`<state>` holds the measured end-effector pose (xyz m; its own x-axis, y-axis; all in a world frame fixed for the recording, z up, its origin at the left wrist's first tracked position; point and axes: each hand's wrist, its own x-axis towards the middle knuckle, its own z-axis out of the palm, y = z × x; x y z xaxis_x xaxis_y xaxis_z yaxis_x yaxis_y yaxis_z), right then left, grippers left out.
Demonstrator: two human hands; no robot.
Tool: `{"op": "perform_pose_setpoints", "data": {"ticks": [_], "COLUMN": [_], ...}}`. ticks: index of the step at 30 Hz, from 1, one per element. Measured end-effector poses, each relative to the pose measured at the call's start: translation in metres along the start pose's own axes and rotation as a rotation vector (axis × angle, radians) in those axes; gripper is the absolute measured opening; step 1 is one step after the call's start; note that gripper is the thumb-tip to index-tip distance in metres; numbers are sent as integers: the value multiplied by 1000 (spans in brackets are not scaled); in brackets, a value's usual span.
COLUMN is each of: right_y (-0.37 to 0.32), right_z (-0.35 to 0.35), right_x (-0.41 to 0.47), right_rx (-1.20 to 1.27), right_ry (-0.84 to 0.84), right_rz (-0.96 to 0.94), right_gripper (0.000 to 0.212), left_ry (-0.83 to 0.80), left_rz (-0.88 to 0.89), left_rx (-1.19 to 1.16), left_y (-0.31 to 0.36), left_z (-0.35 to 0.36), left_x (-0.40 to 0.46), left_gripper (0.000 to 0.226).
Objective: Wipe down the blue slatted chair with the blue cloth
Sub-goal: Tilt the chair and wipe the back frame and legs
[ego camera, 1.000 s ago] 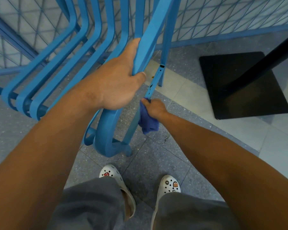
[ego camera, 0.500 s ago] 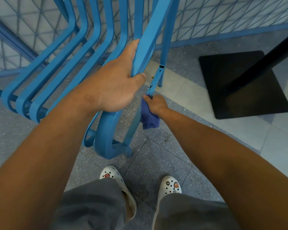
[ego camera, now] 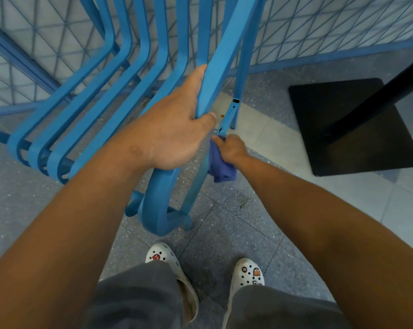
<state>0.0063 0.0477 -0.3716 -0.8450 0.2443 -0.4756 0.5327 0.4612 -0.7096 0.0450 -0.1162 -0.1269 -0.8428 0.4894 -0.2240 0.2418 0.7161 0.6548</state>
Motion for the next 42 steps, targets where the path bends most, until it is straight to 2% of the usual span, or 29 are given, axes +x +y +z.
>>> {"op": "perform_pose_setpoints", "data": {"ticks": [7, 10, 14, 17, 19, 21, 24, 28, 35, 38, 42], "right_y": [-5, 6, 20, 18, 11, 6, 17, 26, 10, 3, 3], "right_z": [-8, -2, -2, -15, -21, -18, 1, 16, 0, -13, -16], "right_x": [17, 2, -13, -19, -21, -22, -18, -6, 29, 45, 45], "right_rx": [18, 8, -10, 179, 296, 268, 121, 156, 267, 212, 150], "right_ry": [15, 5, -9, 22, 24, -29, -21, 77, 195, 199, 174], "right_rz": [82, 68, 20, 19, 12, -15, -28, 32, 60, 46, 24], "right_gripper": [49, 40, 46, 51, 37, 25, 30, 33, 36, 35, 31], "left_ry": [-5, 0, -38, -4, 12, 22, 13, 39, 52, 54, 46], "left_rz": [3, -10, -64, -104, -102, -71, -26, -21, -26, -40, -41], "left_rx": [14, 68, 169, 258, 278, 236, 157, 68, -7, 2, -6], "left_y": [-1, 4, 12, 19, 25, 32, 39, 36, 30, 31, 33], "left_z": [-1, -3, -8, -11, -13, -15, -17, -14, -10, -10, -10], "left_x": [0, -1, 2, 18, 34, 50, 67, 77, 81, 81, 81], "left_gripper": [66, 42, 21, 22, 25, 27, 20, 17, 15, 23, 22]}}
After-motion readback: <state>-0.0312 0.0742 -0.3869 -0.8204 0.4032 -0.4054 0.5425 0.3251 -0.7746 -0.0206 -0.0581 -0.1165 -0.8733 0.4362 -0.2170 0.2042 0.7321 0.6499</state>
